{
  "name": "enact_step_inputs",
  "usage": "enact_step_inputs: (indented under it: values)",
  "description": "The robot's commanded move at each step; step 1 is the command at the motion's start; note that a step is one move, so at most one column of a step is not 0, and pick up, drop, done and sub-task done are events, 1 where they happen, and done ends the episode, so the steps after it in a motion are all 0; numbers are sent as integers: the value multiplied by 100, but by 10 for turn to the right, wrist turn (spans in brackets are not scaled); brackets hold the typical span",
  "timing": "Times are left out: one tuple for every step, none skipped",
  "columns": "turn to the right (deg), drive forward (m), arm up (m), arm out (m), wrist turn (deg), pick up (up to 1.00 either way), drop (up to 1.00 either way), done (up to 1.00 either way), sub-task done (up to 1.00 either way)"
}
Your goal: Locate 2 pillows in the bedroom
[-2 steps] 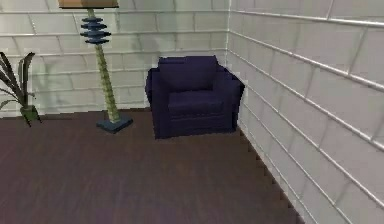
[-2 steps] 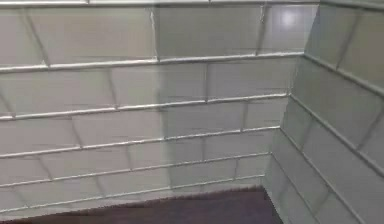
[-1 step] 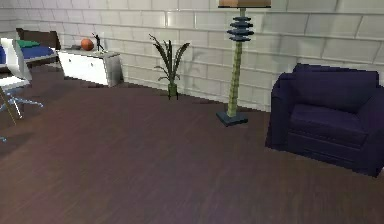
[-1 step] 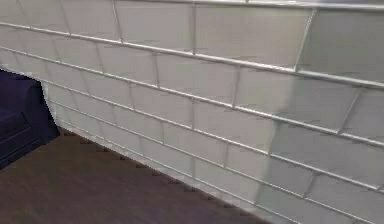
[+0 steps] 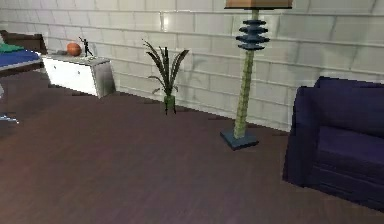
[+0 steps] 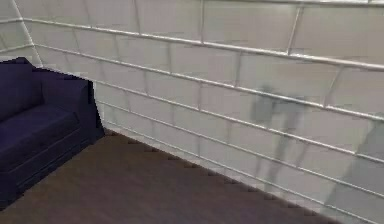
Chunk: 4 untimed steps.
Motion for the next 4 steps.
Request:
enact_step_inputs:
  values:
    - [-330, 0, 0, 0, 0, 0, 0, 0, 0]
    - [0, 100, 0, 0, 0, 0, 0, 0, 0]
    - [0, 100, 0, 0, 0, 0, 0, 0, 0]
    - [-30, 0, 0, 0, 0, 0, 0, 0, 0]
